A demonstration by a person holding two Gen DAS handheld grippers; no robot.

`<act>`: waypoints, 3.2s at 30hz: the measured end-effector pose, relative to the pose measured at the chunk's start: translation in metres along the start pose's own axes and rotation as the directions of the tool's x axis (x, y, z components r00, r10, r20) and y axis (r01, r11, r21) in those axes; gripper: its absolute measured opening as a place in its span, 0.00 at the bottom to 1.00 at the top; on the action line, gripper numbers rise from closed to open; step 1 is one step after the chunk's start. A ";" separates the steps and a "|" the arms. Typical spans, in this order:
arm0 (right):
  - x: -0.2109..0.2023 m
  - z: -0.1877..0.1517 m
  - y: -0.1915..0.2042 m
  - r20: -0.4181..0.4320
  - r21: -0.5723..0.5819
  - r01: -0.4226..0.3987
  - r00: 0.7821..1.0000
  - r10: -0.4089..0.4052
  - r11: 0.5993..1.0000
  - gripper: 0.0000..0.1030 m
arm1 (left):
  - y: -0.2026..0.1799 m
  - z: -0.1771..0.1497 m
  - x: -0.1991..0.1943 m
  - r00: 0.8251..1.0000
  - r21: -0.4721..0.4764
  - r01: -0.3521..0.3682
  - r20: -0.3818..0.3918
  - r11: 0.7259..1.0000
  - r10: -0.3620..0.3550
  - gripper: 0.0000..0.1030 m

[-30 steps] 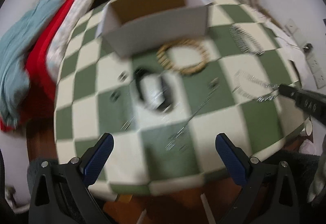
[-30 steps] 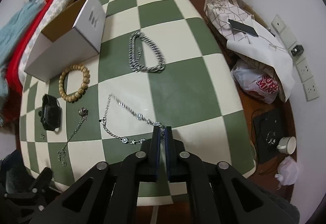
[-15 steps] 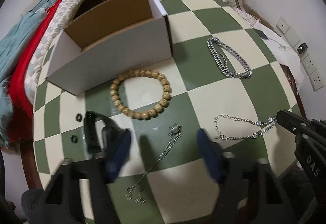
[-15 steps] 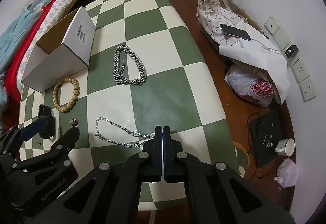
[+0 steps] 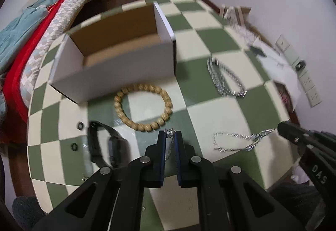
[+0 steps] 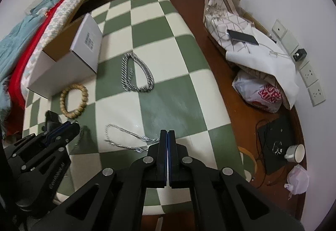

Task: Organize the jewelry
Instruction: 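Carry both chains over the white box and open both grippers inside it, then lift both grippers out of the box and back from it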

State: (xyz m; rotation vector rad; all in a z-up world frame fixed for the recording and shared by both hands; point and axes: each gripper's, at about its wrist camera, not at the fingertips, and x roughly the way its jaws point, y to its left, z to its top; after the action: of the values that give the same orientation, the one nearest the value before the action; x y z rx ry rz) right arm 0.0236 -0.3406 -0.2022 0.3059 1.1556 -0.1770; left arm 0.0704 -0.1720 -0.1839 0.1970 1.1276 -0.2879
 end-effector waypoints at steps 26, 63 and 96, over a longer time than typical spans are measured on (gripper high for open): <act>0.030 0.019 -0.007 -0.167 0.119 -0.024 0.985 0.044 0.993 0.47 | 0.061 0.042 -0.097 0.983 -0.074 0.075 0.173 0.994 -0.061 0.05; -0.050 0.170 0.165 0.070 -0.122 -0.221 0.971 0.230 0.968 0.05 | 0.123 0.154 -0.075 0.984 -0.090 0.123 0.142 0.988 -0.110 0.05; 0.046 0.175 0.189 -0.077 -0.249 0.020 0.996 -0.040 0.968 0.88 | 0.187 0.138 0.004 0.993 -0.211 -0.101 0.037 0.972 0.111 1.00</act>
State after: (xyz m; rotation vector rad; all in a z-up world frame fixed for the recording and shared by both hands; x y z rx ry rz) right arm 0.2492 -0.2179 -0.1524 0.0740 1.2494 -0.0451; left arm 0.2506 -0.0370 -0.1279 0.0639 1.0867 -0.0774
